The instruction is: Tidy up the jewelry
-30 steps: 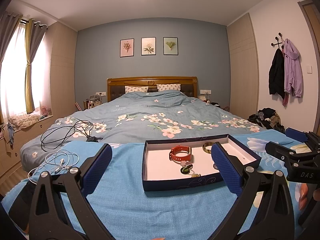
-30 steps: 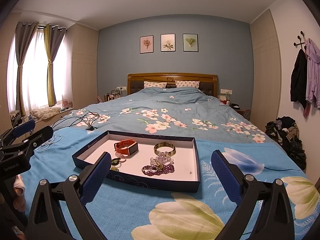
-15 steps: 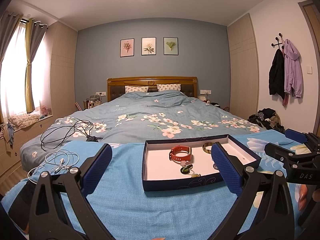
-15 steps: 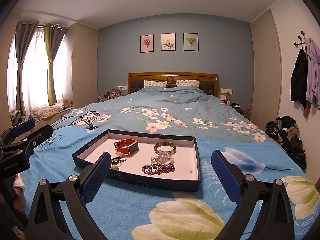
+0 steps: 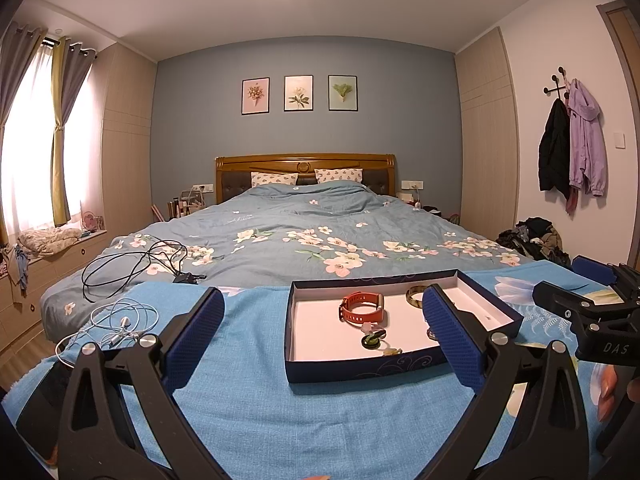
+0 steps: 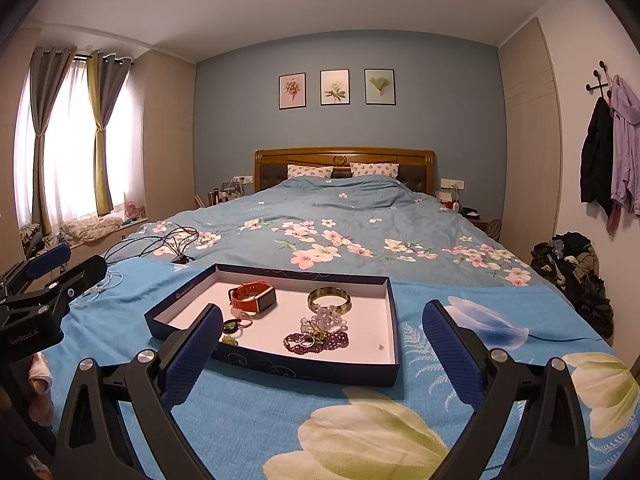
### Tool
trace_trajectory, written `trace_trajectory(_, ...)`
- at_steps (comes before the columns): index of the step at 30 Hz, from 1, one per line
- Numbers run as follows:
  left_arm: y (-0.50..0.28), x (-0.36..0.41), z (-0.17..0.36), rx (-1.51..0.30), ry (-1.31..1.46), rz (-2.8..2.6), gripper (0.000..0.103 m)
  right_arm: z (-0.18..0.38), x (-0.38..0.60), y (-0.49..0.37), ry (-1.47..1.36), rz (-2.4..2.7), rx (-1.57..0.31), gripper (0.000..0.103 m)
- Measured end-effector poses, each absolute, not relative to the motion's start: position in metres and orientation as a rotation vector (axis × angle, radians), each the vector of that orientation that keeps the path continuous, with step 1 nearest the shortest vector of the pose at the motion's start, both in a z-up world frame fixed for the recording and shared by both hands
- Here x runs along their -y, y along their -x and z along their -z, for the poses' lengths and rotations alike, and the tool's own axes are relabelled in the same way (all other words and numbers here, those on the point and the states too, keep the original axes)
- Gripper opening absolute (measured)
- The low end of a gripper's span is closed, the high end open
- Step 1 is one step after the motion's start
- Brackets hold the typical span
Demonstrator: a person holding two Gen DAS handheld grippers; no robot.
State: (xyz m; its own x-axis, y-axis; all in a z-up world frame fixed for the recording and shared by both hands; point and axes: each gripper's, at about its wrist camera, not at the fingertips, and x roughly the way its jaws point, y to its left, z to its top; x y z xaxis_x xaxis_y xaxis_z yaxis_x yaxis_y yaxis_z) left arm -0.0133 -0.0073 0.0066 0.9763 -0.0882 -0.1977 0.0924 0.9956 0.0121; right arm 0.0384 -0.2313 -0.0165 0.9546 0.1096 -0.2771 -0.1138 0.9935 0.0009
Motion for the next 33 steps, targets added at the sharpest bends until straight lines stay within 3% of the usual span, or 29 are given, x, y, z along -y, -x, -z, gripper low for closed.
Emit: trace_trajectory(33, 0.0127, 0.0079, -0.0069, -0.2, -0.02, 0.095, 0.097, 0.0164, 0.2306, -0.0404, 0.012, -0.115, -0.278, 0.096)
